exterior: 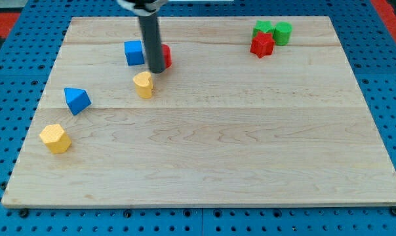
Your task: Move the red circle into the group of green blocks and red star
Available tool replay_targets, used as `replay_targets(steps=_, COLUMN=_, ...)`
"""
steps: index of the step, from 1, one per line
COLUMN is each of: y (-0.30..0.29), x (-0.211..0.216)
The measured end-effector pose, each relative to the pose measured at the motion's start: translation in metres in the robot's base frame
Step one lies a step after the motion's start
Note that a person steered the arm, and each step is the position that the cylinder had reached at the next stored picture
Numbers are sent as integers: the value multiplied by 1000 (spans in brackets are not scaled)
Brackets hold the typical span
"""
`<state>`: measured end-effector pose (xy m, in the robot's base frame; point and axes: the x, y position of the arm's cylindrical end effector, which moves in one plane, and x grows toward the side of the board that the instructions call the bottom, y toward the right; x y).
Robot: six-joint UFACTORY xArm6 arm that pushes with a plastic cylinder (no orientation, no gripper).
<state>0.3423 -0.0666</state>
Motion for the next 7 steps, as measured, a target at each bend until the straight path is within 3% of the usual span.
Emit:
replay_targets(steps=1, y=-35, x=-3)
replay_targets(steps=2, y=-35, x=-9)
replay_targets(steps=4, y=57, x=-45)
replay_targets(steps=5, y=-6, x=-51)
replay_targets(steps=6, y=55, x=-84)
replay_targets(steps=7, y=114, x=-84)
